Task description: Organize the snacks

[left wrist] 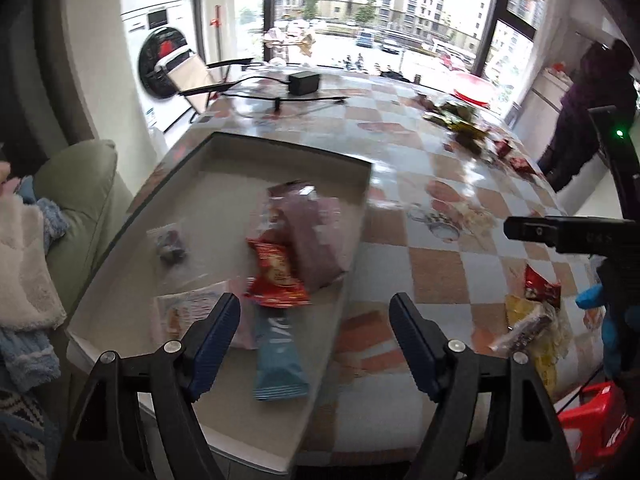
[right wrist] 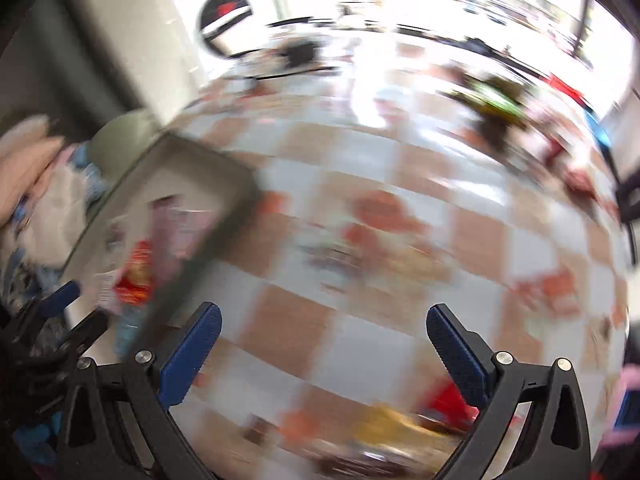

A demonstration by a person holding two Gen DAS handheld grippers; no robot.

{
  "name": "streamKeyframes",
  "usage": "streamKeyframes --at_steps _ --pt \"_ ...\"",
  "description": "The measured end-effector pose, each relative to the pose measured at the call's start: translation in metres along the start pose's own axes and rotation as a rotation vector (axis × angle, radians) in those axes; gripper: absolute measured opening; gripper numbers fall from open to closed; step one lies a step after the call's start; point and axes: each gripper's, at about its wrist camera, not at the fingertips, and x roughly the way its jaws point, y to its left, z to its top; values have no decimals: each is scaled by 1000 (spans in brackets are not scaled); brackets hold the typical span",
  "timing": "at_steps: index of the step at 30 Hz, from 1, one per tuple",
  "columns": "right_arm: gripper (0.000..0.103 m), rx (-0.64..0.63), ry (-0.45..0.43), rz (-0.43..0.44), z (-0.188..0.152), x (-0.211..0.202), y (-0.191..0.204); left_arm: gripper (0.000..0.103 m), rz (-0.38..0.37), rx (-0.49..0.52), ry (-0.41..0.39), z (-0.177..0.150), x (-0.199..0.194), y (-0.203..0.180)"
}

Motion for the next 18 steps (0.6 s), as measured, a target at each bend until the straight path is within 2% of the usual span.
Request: streamKeyframes --at_steps 4,7,12,18 --pt "103 155 -16 -40 -25 -16 -70 81 -78 149 32 -7 2 -69" --pt "103 231 -1 -51 -51 -25 -111 81 -105 272 53 -19 7 -119" --pt "103 239 13 -82 -85 -34 -146 81 -121 415 72 -35 15 -172" --pt "103 176 27 -99 -109 -35 -156 81 -128 472 109 -29 33 -201"
